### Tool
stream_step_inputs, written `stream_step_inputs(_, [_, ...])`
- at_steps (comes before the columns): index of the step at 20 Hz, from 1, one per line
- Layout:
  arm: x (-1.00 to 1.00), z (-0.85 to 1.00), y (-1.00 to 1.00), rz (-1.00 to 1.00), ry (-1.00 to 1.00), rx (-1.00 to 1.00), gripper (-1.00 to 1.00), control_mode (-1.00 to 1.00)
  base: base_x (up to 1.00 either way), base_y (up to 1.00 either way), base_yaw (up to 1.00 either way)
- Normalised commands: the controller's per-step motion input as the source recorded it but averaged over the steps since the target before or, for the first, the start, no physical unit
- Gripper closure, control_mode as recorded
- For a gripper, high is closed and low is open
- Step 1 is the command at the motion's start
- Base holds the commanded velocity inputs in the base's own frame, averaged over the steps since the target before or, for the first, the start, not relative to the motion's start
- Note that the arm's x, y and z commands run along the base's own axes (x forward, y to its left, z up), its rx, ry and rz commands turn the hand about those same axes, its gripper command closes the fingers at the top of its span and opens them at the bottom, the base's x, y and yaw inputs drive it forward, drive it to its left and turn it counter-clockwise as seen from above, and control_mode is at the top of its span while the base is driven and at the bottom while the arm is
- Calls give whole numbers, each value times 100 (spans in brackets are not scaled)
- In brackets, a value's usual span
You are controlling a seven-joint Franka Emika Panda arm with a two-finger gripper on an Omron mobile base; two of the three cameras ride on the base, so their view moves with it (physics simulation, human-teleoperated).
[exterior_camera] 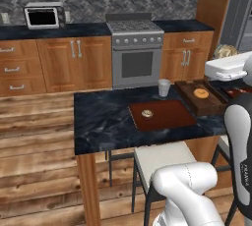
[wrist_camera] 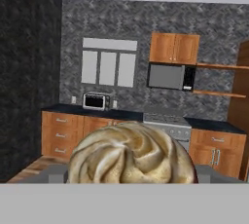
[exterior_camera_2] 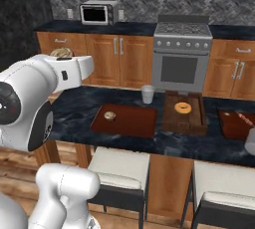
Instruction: Take the cupcakes from the fridge and place them on the empty tray on the dining counter.
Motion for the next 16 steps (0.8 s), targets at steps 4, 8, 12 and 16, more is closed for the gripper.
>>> stream_step_inputs(4, [0, 0, 0, 0, 0, 0, 100, 100, 11, 0, 2])
stream_step_inputs(8, [10, -4, 0, 2, 13, 0, 100, -100, 13, 0, 4])
stream_step_inputs(12, [15, -4, -3, 0, 36, 0, 100, -100, 0, 0, 0])
stream_step_inputs(16, [17, -7, -7, 0, 37, 0, 100, -100, 0, 0, 0])
